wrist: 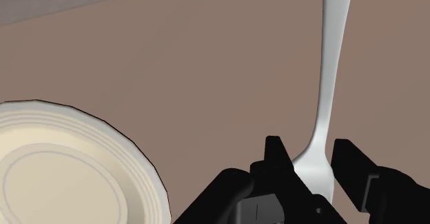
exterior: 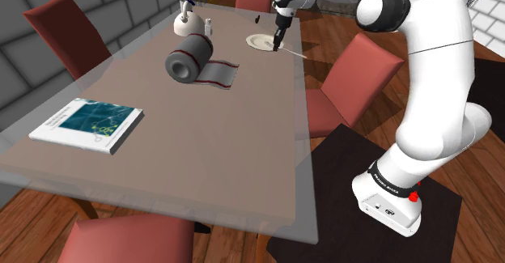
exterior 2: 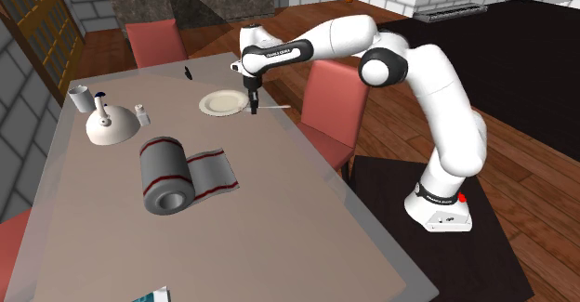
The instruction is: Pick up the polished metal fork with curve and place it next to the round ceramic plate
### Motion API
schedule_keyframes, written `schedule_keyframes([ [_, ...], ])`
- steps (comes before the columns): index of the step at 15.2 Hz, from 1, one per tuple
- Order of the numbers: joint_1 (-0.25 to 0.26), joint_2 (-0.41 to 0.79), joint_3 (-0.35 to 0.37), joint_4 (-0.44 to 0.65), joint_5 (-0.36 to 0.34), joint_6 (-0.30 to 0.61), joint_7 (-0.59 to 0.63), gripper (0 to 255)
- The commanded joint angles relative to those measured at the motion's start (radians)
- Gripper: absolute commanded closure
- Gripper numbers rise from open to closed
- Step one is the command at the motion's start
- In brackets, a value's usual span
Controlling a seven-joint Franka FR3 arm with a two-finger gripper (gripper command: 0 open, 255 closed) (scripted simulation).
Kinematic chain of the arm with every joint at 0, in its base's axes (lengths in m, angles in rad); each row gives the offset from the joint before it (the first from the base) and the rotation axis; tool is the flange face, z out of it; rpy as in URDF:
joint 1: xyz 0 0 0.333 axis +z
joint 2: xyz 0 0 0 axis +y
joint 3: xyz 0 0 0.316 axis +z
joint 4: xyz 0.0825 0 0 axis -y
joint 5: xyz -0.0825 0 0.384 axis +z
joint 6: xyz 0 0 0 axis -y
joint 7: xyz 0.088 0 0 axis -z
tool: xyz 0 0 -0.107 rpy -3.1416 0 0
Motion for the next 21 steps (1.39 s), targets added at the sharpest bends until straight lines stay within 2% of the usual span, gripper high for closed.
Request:
schedule_keyframes([
  [1,-0.012,0.036,-0.001,0.043,0.002,-0.008,-0.015,255],
  [14,-0.012,0.104,0.001,-0.025,0.006,0.128,-0.024,255],
  [21,-0.012,0.104,0.001,-0.025,0.006,0.128,-0.024,255],
])
